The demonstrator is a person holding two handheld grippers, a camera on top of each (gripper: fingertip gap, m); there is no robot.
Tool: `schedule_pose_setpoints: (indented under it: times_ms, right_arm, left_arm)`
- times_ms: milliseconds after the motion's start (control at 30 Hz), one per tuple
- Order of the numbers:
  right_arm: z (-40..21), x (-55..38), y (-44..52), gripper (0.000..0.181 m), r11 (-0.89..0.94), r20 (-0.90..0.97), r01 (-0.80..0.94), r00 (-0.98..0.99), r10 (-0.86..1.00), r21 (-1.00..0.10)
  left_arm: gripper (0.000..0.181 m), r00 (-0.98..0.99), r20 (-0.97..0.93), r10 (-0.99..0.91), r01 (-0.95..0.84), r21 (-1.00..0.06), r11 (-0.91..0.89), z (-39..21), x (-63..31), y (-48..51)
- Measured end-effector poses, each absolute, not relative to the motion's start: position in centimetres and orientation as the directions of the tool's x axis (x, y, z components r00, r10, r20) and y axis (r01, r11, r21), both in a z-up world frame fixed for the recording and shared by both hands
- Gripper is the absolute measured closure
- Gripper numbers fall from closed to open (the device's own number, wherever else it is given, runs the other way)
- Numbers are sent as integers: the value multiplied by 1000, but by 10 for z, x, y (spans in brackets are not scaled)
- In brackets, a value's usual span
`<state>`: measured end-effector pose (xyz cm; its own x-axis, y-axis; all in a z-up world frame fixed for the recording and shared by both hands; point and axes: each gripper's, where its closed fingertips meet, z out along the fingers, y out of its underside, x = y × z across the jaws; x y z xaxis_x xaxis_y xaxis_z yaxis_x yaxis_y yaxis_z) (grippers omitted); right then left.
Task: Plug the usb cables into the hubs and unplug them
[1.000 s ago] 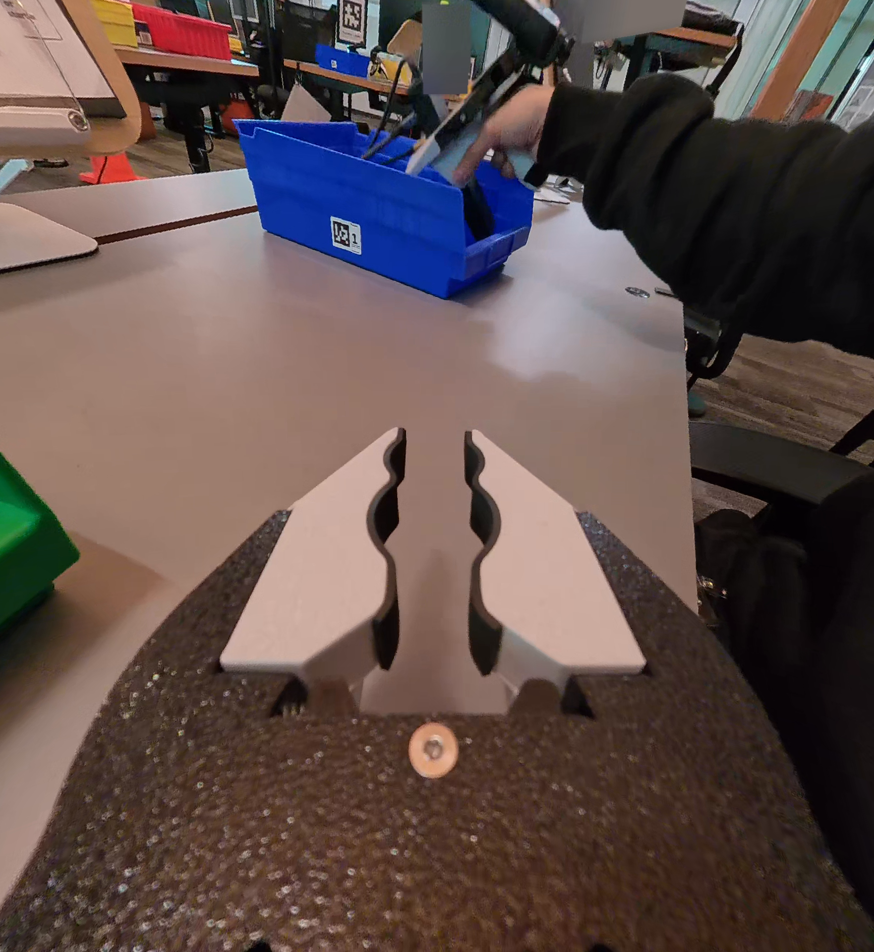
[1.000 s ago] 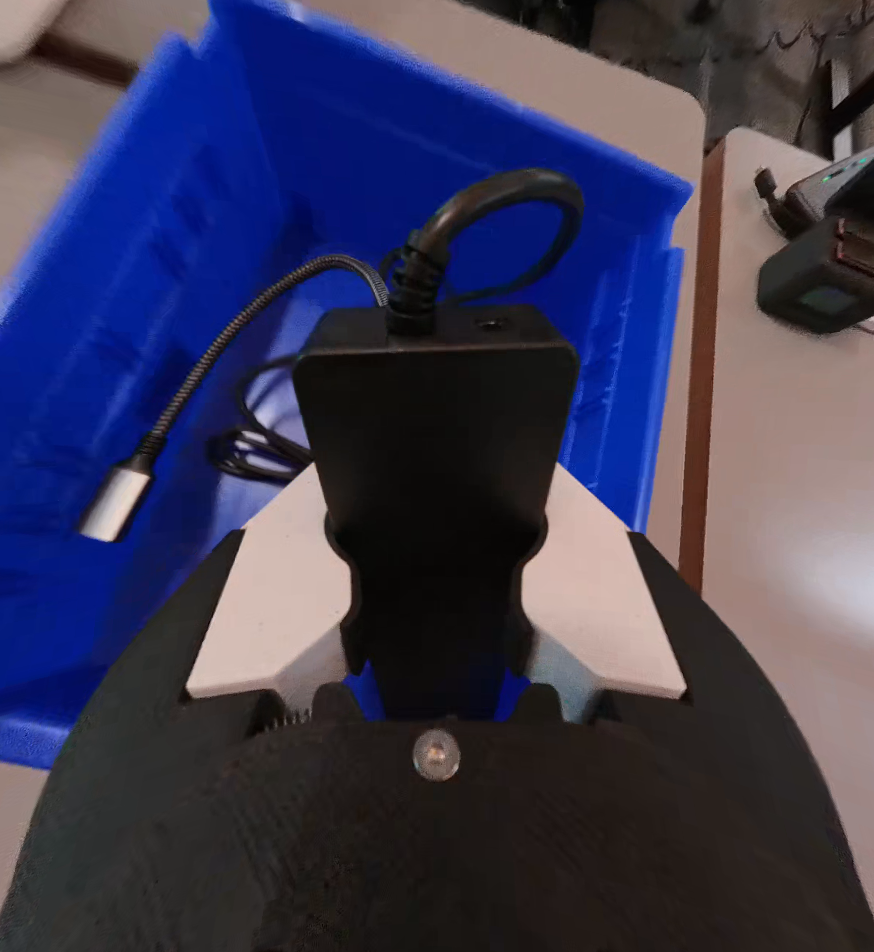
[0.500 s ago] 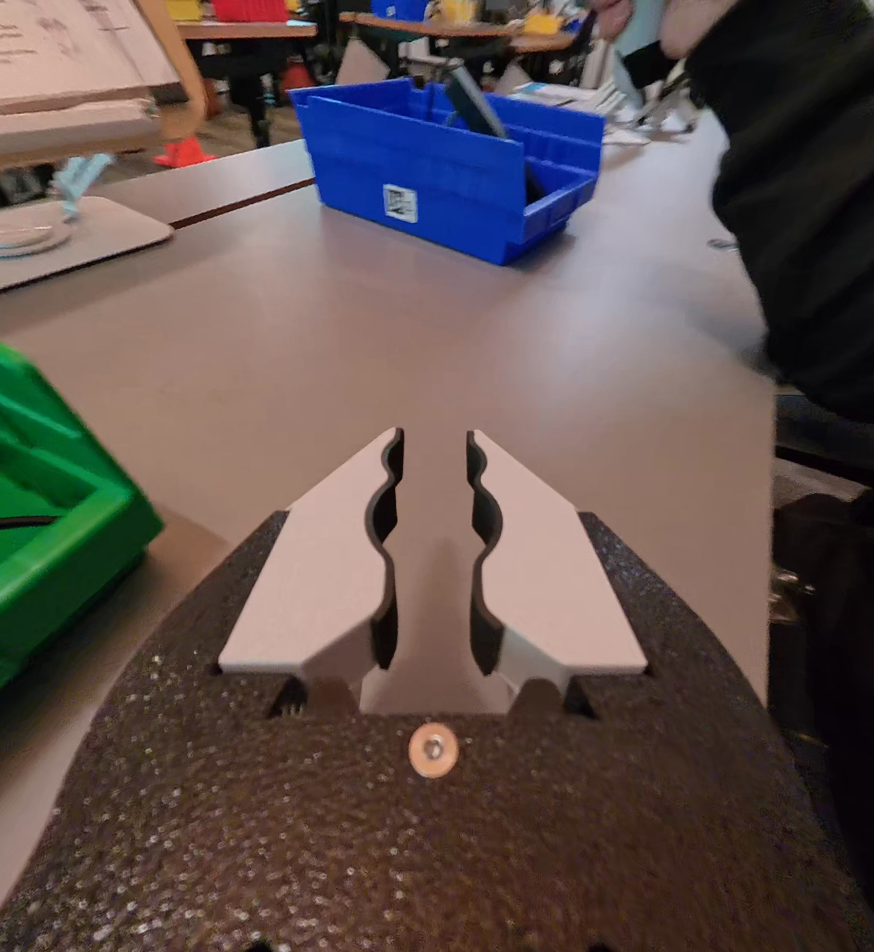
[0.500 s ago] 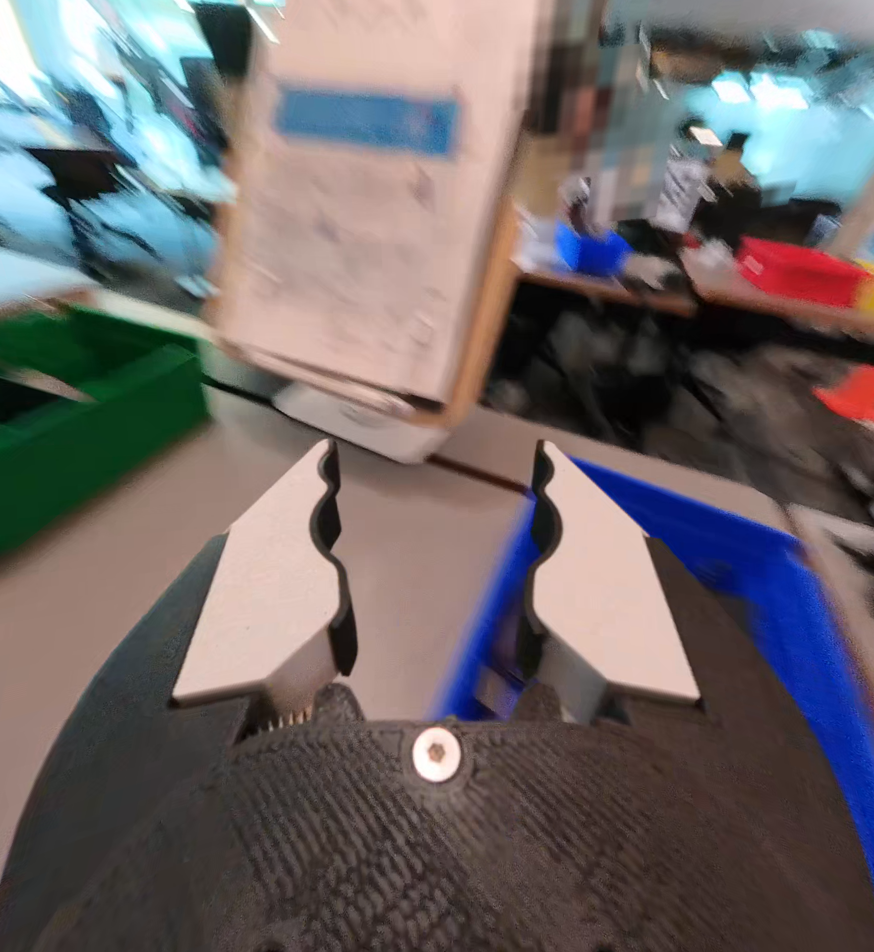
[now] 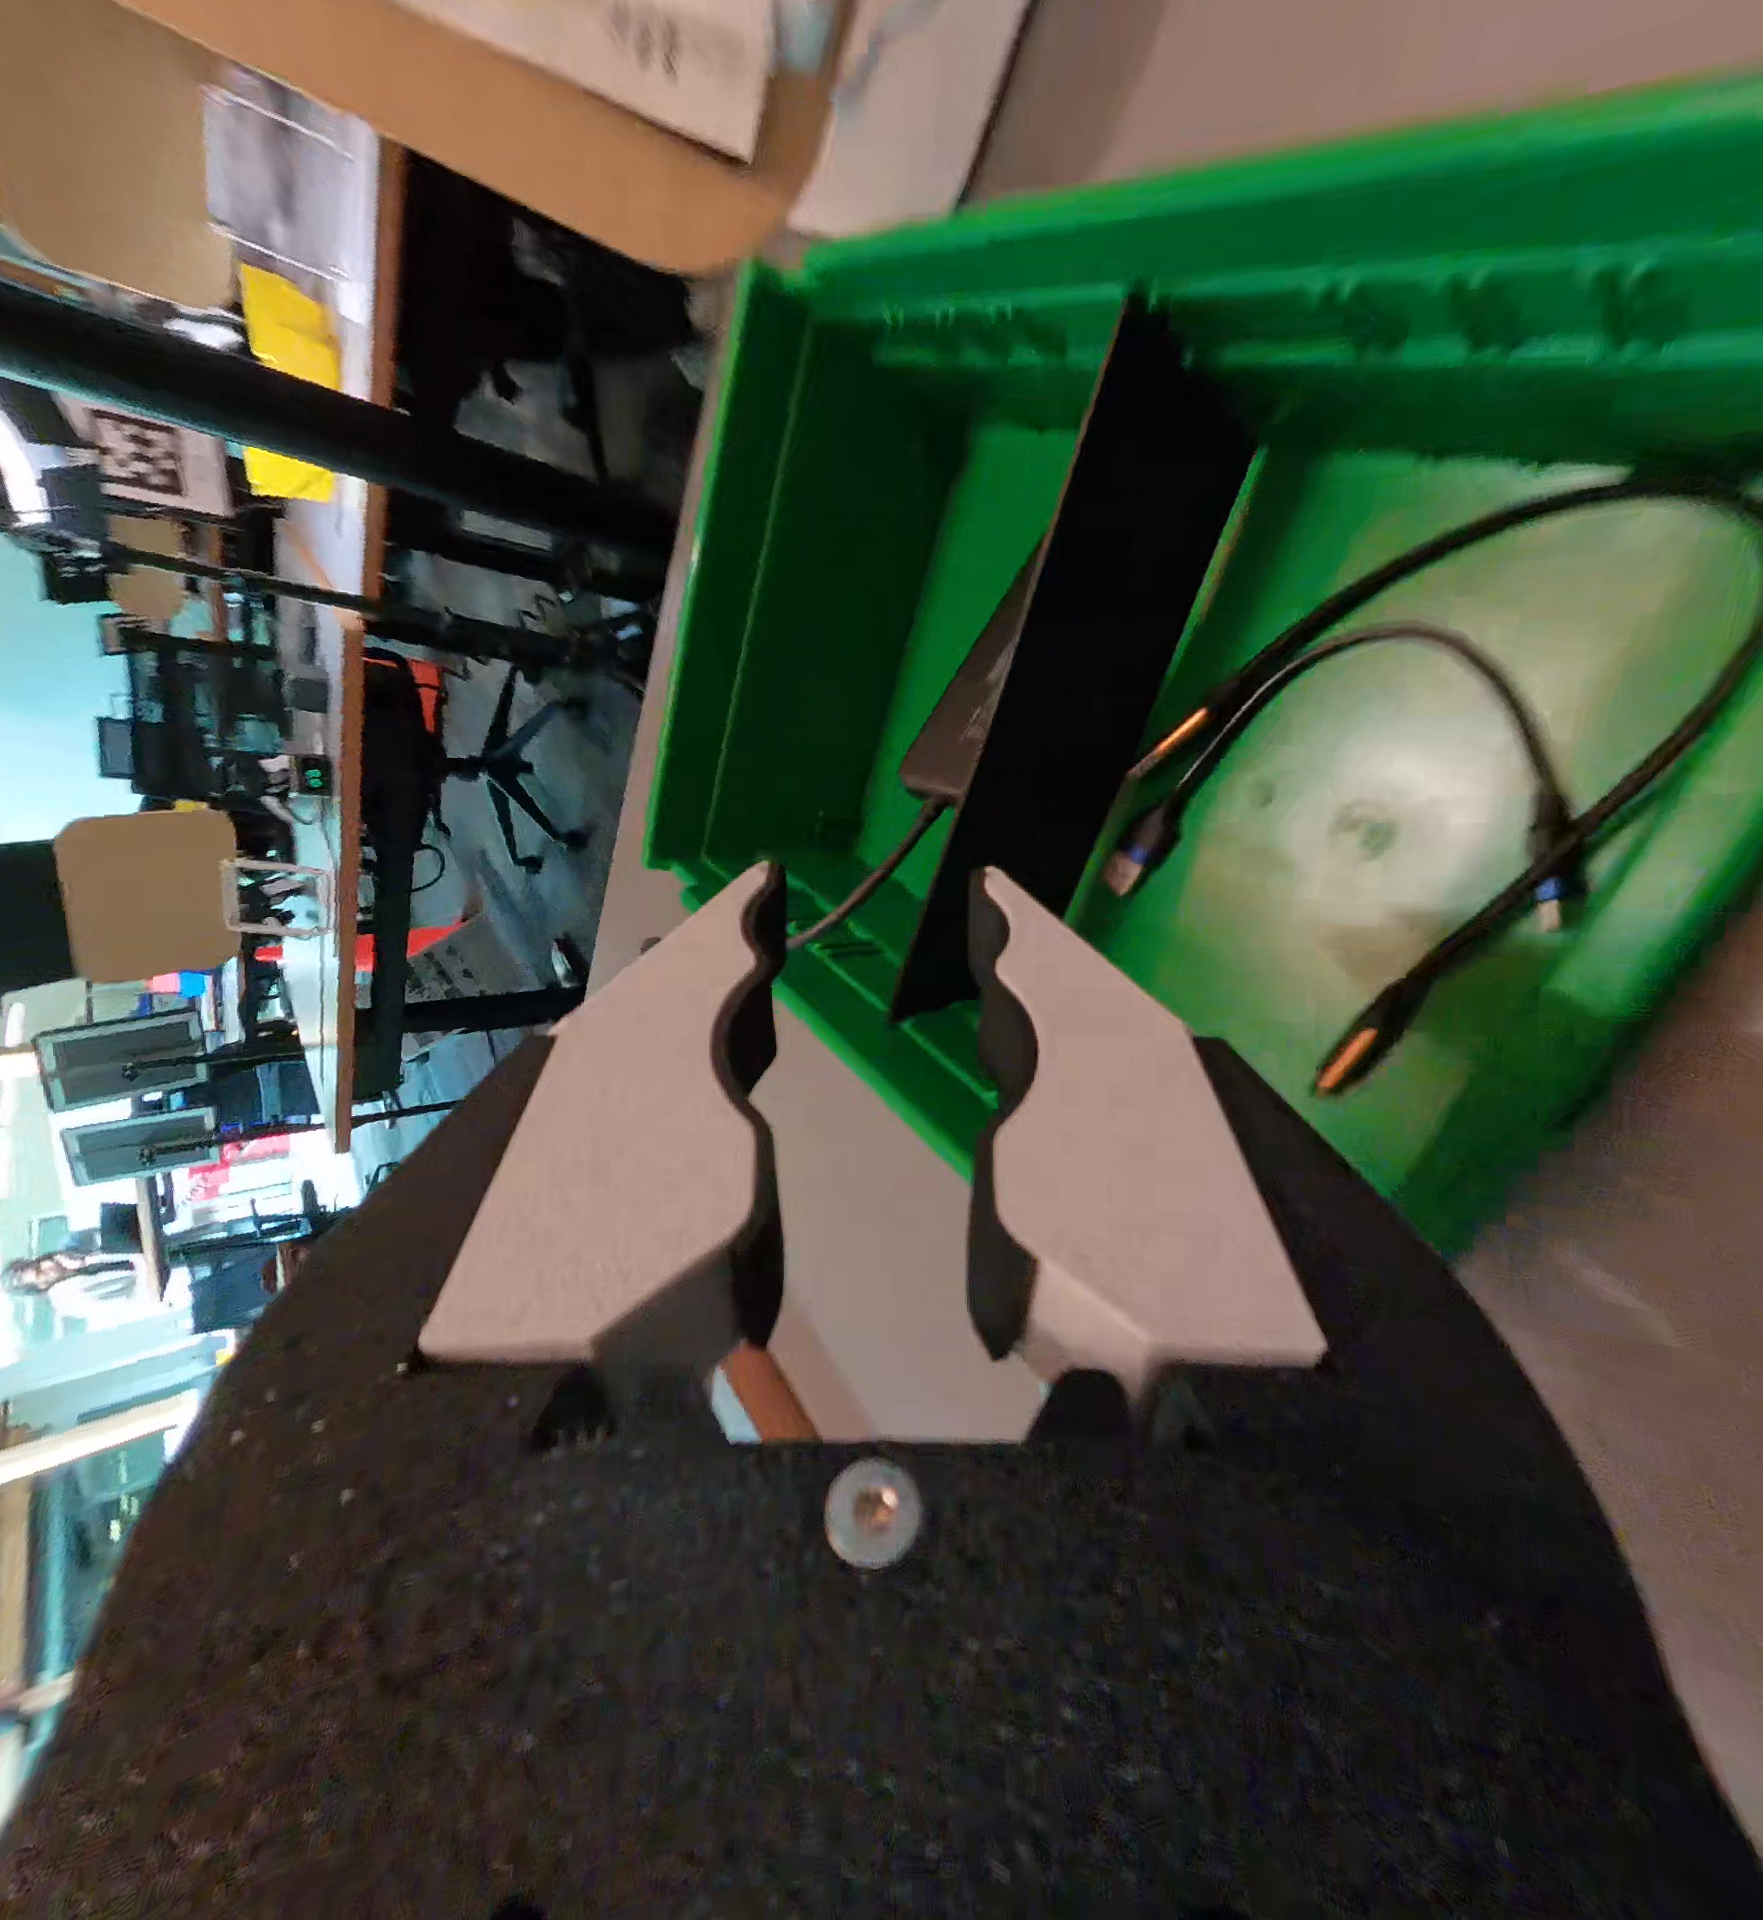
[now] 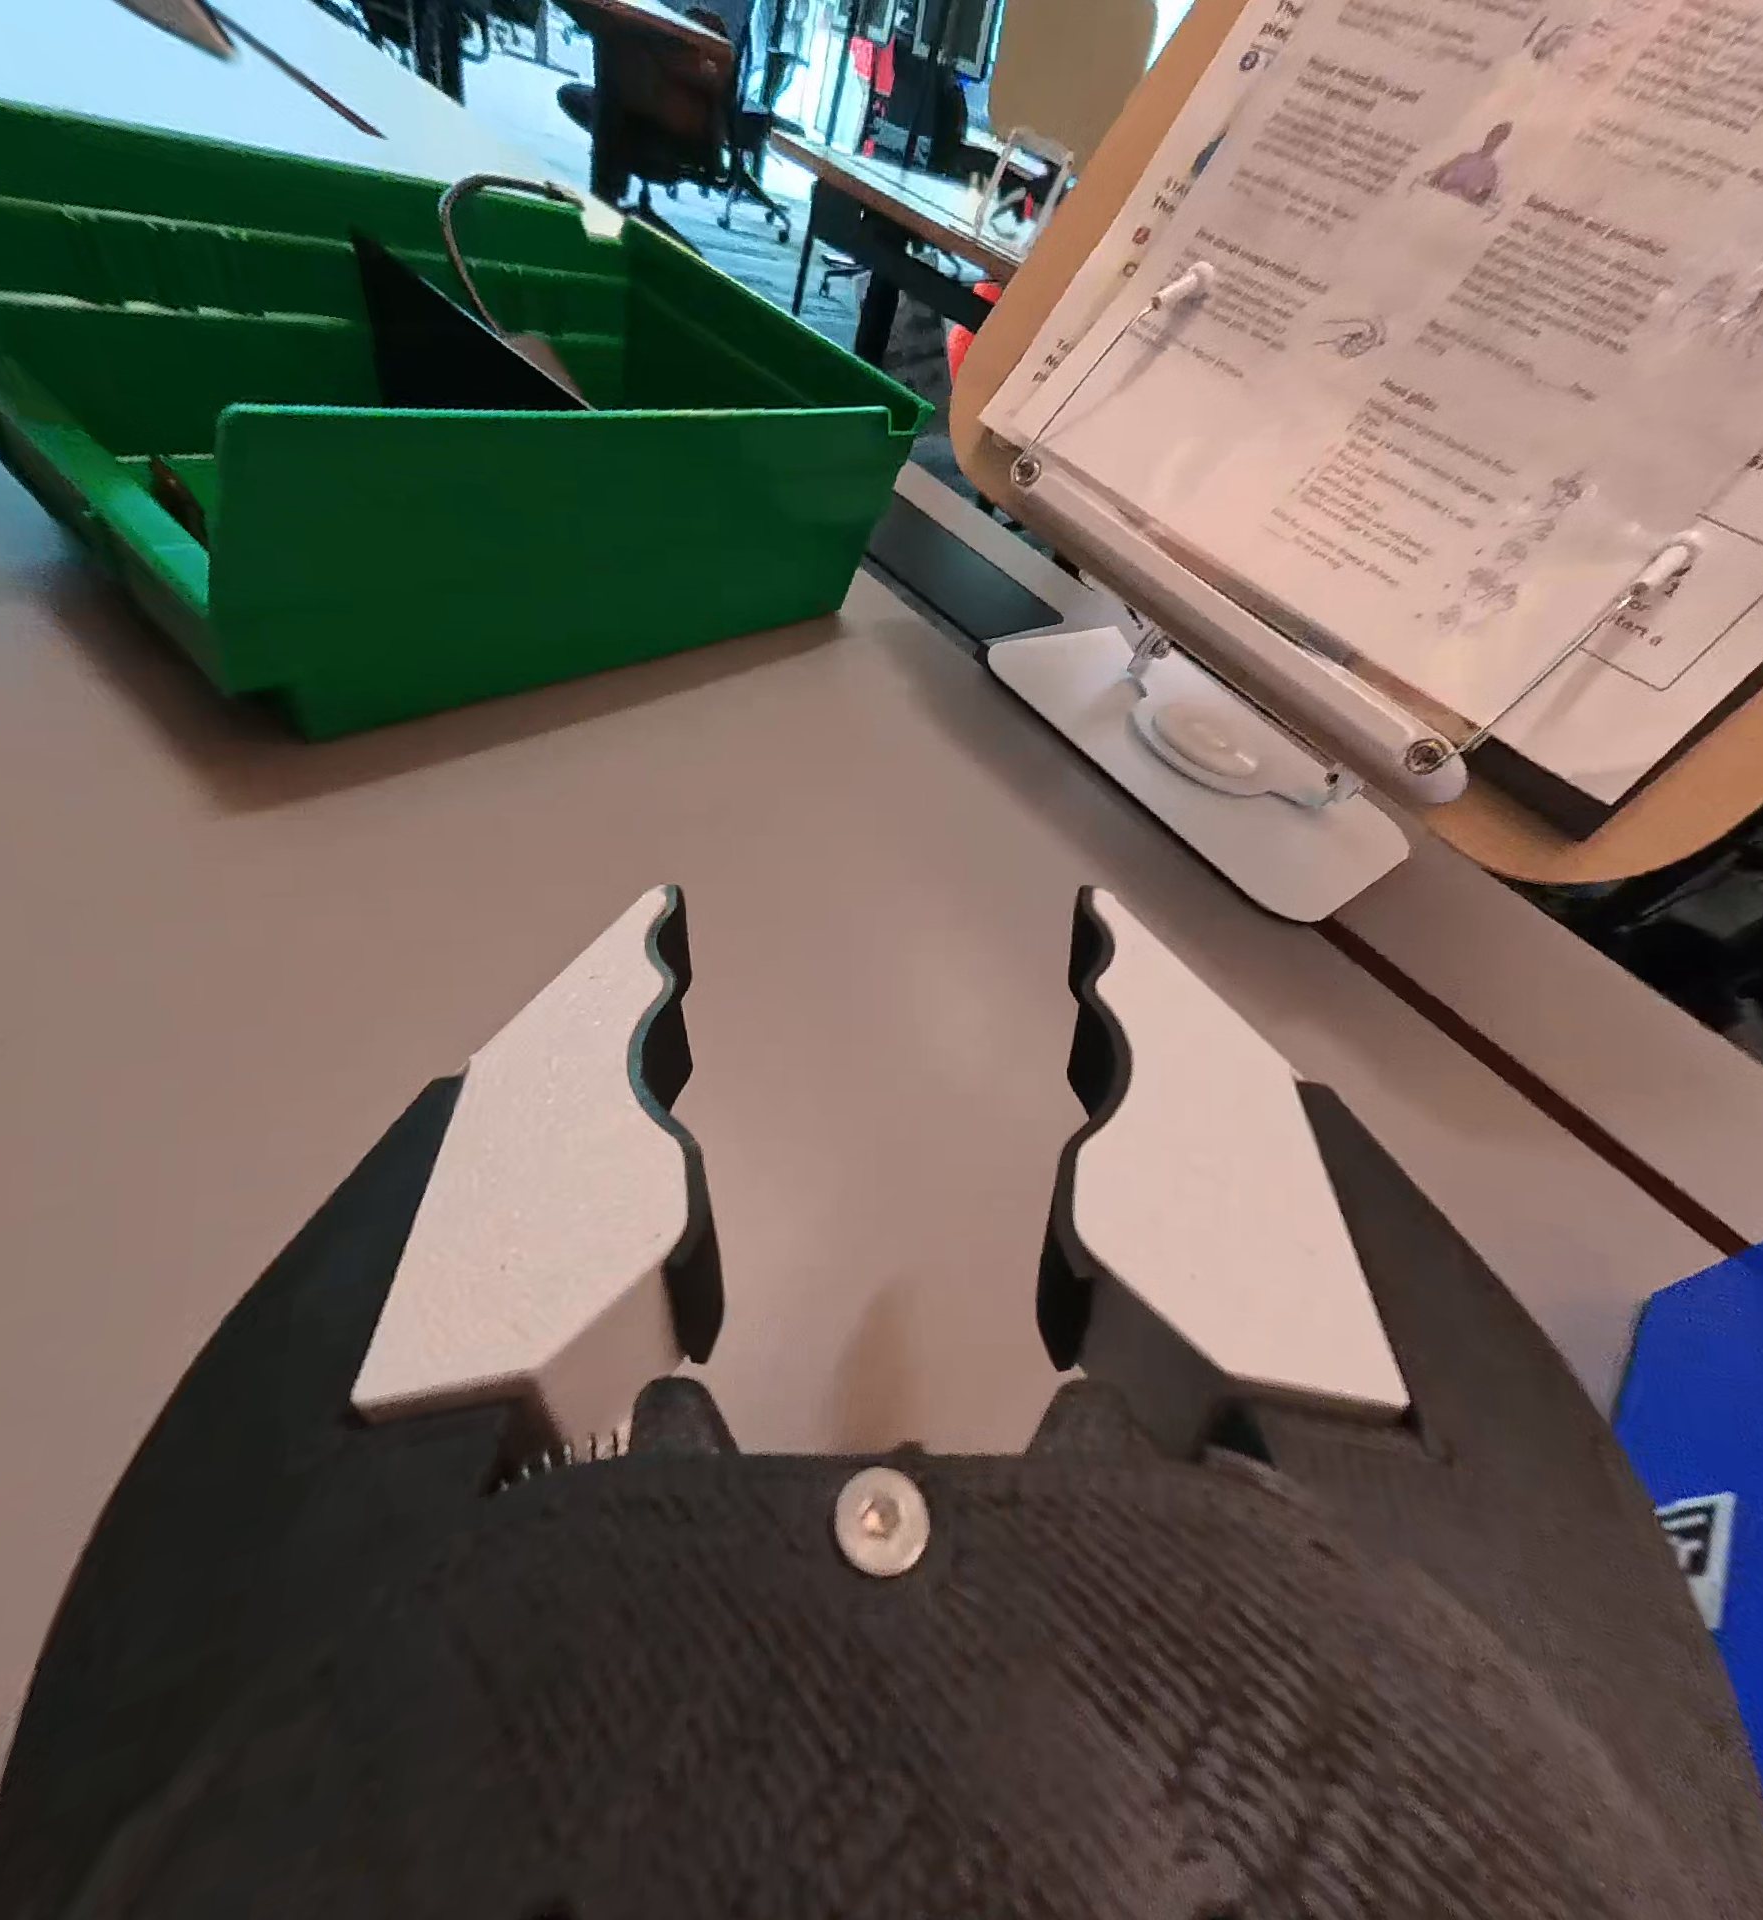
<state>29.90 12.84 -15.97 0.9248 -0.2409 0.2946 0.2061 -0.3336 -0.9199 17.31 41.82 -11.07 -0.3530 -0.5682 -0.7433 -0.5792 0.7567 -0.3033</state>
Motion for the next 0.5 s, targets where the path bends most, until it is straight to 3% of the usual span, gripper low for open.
schedule_pose_setpoints:
  times_ms: [333,500]
  right_arm:
    - [-176,310,116,109,-386,274,162,927,-256,-908]
    - [-176,309,116,110,-388,269,158,930,-251,-908]
  left_arm:
    - [150,-703,-594,-392,-580,159,799,-170,208,488]
    - [163,-702,-585,-406,-618,216,756,-184,210,511]
